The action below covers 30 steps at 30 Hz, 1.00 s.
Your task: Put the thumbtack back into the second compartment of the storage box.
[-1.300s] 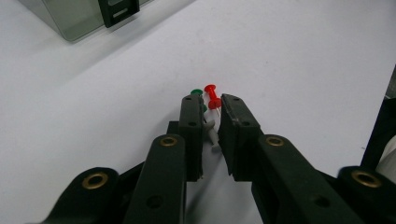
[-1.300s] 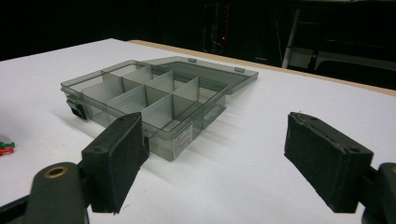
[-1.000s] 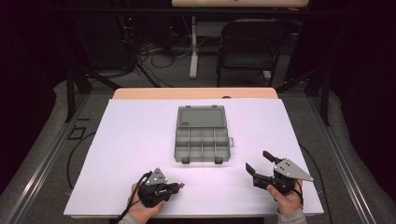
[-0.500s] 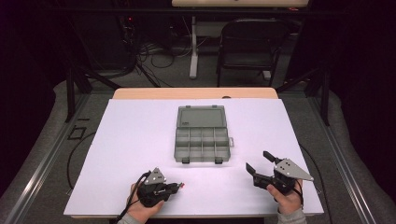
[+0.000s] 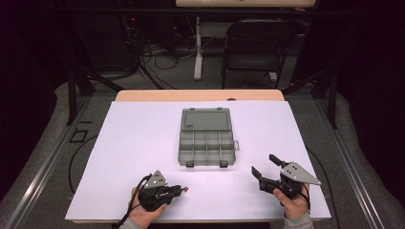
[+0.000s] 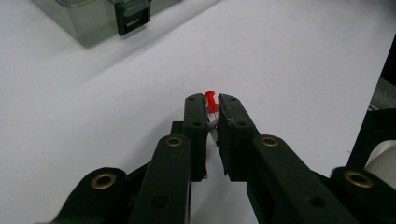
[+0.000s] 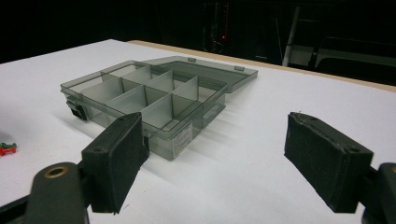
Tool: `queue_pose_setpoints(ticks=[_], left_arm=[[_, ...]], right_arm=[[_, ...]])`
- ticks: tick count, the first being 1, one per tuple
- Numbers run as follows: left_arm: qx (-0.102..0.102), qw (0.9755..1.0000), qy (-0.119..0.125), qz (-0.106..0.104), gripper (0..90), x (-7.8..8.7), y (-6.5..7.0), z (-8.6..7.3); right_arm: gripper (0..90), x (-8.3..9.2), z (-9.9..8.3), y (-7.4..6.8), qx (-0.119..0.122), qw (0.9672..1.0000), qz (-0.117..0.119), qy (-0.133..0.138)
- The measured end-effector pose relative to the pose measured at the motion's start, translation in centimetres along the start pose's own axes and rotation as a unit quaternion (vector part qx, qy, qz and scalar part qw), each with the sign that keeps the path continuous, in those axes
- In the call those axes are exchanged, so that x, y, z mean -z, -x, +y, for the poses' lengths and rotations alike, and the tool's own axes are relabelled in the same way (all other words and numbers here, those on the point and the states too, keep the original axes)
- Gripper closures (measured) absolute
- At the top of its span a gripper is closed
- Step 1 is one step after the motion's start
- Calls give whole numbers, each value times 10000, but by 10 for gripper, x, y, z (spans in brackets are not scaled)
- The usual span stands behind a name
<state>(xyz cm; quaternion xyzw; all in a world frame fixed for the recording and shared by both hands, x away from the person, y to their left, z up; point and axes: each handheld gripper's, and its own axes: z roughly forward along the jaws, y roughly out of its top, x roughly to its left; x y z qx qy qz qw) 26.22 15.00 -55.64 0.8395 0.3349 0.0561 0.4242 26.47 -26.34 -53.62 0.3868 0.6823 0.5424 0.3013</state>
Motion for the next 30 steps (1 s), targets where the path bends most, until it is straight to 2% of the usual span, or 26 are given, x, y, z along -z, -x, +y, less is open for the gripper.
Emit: queue_pose_setpoints(ticks=[5,7,11,15,21,25,30], left_arm=[[-1,9998,211,47,826,6,-3,2],[76,9994,335,41,826,9,-5,2],[188,9978,636,73,826,16,-8,3],[151,9963,829,145,826,20,-10,4],[165,9953,936,189,826,23,-13,6],[315,9939,1049,126,826,27,-15,13],[136,9939,1067,251,826,31,-17,32]], right_arm=[[195,0,0,0,-2,10000,7,-22],[195,0,0,0,4,10000,10,-26],[195,-1,0,0,-7,10000,15,-13],[195,-1,0,0,-10,10000,7,-5],[195,-1,0,0,-24,10000,1,-11],[195,-1,0,0,-48,10000,5,2],[195,-1,-1,1,-50,10000,-6,-10]])
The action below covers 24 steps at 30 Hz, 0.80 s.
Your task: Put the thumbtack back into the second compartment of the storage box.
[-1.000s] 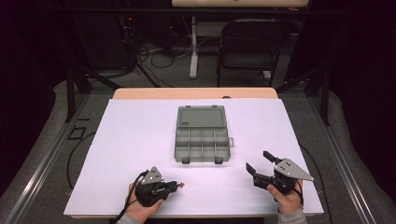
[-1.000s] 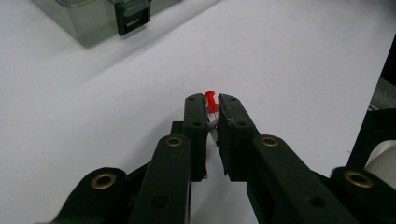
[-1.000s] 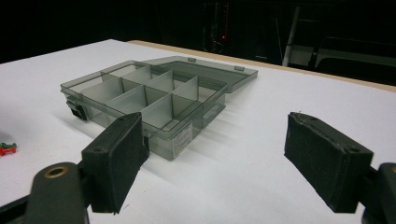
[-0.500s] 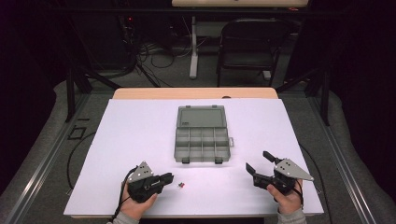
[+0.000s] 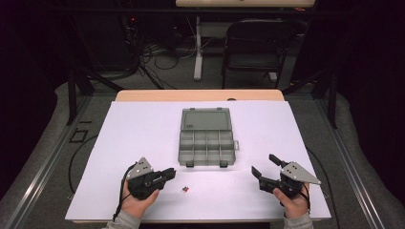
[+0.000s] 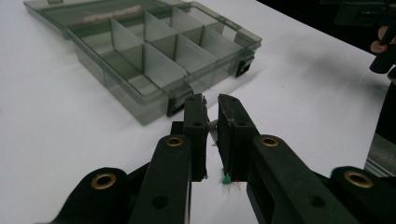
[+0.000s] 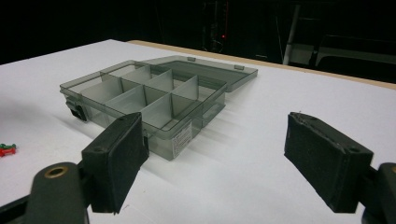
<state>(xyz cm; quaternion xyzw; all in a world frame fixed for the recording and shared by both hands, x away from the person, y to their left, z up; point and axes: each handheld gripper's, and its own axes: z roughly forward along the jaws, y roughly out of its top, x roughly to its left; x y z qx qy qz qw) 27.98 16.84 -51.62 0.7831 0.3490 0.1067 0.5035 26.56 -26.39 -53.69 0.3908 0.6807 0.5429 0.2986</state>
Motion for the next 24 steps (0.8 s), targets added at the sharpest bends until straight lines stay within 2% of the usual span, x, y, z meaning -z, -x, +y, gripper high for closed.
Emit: queue_pose_setpoints(ticks=[11,20,24], left_arm=[[-112,9999,8,45,826,-11,-12,55],[23,10000,-32,39,826,-26,-19,84],[-15,9999,-114,-6,826,-34,-21,97]], right_arm=[[195,1,0,1,-22,10000,-1,38],[195,1,0,0,-13,10000,36,33],[195,0,0,0,-20,10000,25,32]])
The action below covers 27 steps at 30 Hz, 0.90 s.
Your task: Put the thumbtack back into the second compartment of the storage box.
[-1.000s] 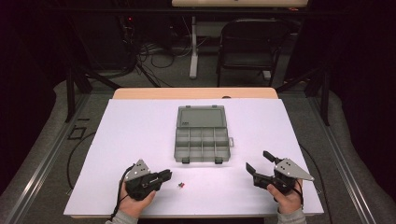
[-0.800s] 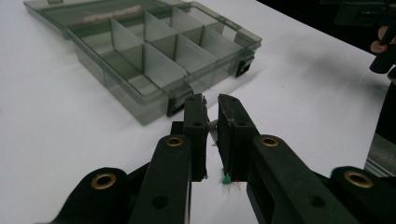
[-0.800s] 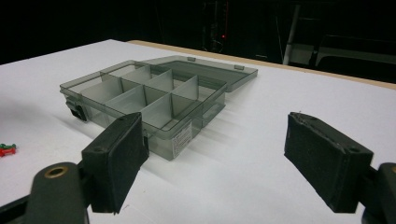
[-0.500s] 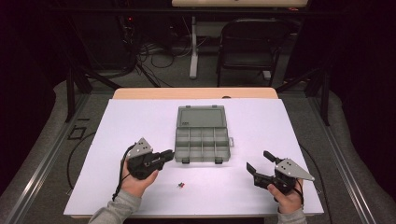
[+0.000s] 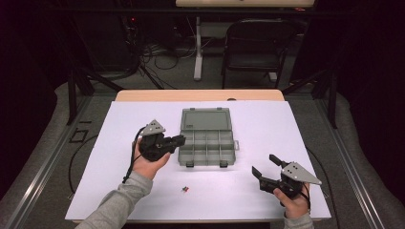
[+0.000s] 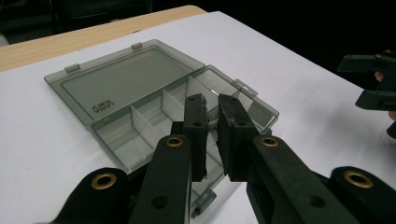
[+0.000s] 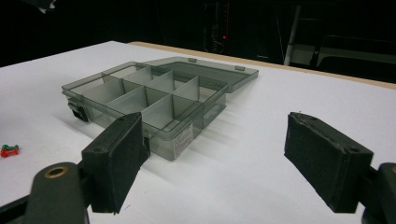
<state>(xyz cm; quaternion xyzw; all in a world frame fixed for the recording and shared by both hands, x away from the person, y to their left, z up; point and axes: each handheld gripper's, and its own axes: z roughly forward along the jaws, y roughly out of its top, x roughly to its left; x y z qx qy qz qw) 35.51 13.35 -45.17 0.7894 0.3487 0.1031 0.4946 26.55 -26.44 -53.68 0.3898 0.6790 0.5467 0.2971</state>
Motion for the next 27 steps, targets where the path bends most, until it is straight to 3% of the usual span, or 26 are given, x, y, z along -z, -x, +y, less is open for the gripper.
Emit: queue_pose_setpoints(ticks=[7,12,27], left_arm=[[-80,9998,-161,63,826,-18,-3,20],[-3,9996,-273,121,826,-36,-8,27],[265,9974,-611,284,826,-81,-20,25]], right_arm=[[195,0,0,0,7,10000,11,-25],[195,0,0,0,-6,10000,7,-27],[195,-1,0,0,-17,10000,32,-51]])
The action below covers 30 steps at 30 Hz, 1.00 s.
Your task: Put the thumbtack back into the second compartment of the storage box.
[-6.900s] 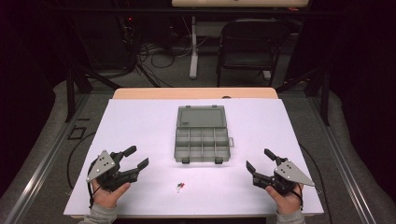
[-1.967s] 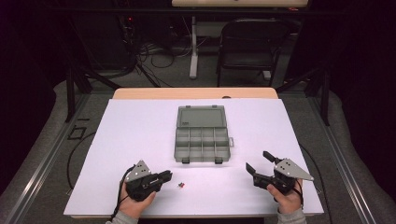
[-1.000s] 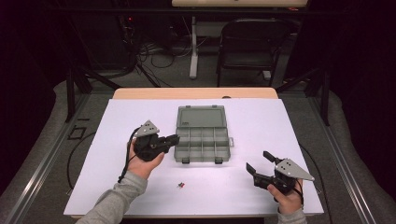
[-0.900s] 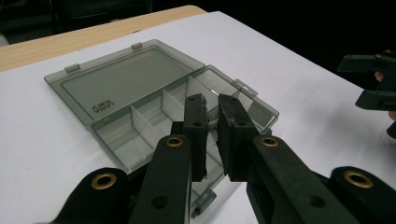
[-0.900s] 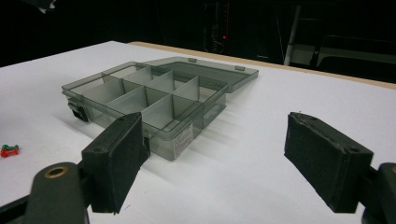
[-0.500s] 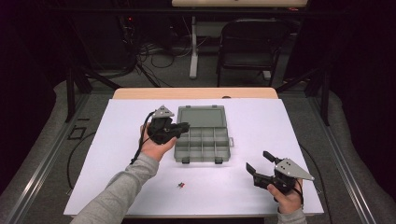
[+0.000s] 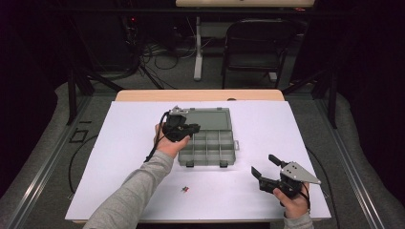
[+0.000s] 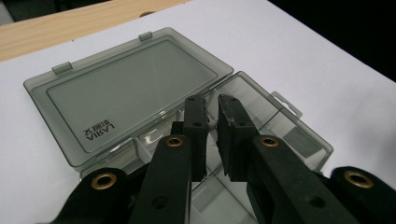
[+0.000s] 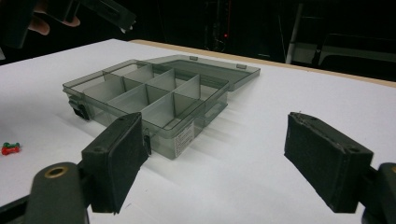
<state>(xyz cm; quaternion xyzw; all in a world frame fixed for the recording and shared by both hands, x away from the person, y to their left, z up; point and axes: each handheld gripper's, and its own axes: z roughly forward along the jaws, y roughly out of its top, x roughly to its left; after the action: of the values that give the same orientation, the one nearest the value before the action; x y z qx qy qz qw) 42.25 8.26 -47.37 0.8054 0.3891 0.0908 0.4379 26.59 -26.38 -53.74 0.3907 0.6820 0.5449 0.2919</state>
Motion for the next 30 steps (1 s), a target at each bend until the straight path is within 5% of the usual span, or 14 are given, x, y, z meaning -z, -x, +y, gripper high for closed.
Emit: queue_pose_setpoints(ticks=[14,30], left_arm=[[111,9993,-330,169,826,-31,-7,-11],[5,9979,-610,227,825,-47,-6,-18]], right_arm=[[195,0,0,0,21,10000,-2,-4],[196,1,0,1,37,10000,5,13]])
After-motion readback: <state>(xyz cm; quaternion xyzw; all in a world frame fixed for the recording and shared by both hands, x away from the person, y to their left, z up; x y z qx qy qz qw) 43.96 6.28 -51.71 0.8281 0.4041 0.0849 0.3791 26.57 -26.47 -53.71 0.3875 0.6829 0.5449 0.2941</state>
